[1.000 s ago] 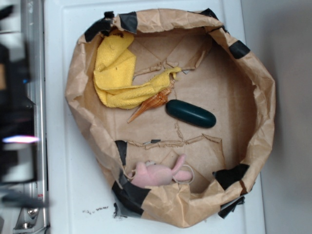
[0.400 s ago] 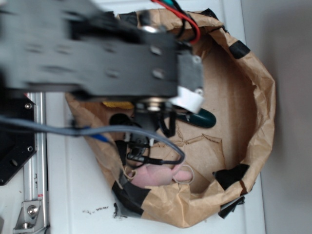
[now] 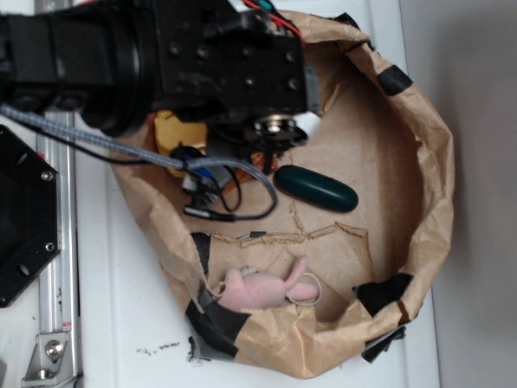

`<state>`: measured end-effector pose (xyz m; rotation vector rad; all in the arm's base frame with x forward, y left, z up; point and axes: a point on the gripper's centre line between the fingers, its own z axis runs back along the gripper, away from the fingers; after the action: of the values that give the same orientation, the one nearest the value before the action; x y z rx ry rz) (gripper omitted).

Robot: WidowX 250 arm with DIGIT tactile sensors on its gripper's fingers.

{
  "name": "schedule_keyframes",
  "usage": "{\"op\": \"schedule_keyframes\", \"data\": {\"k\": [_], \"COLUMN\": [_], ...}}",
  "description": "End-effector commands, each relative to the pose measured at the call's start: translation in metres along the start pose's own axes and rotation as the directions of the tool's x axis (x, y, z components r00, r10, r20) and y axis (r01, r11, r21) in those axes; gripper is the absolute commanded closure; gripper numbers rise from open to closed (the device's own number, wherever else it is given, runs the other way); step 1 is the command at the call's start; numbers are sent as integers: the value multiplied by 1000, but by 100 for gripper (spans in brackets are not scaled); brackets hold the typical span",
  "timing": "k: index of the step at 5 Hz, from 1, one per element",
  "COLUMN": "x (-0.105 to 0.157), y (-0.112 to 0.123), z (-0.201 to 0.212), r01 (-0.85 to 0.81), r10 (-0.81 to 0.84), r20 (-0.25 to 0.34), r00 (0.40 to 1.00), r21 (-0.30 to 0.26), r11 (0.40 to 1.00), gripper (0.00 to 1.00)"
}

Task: Grab the yellow cloth.

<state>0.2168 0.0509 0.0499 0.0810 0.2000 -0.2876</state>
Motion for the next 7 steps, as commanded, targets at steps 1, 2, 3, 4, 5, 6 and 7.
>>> {"op": "schedule_keyframes", "data": {"k": [1, 2, 3, 4, 5, 6, 7], "x": [-16, -14, -16, -7, 1, 2, 11], "y": [38, 32, 28, 15, -2, -21, -36], "z": [-47, -42, -20, 33, 87, 141, 157], "r01": [-108, -141, -163, -210, -221, -191, -174], "r10": [110, 141, 154, 194, 200, 181, 172], "r20": [119, 166, 204, 321, 393, 426, 419], "r00": [987, 976, 967, 927, 897, 886, 892], "r21": [-21, -10, 24, 17, 9, -21, -32], "r11": [994, 990, 986, 977, 975, 981, 984], "gripper": [0, 100, 100, 100, 100, 100, 100]}}
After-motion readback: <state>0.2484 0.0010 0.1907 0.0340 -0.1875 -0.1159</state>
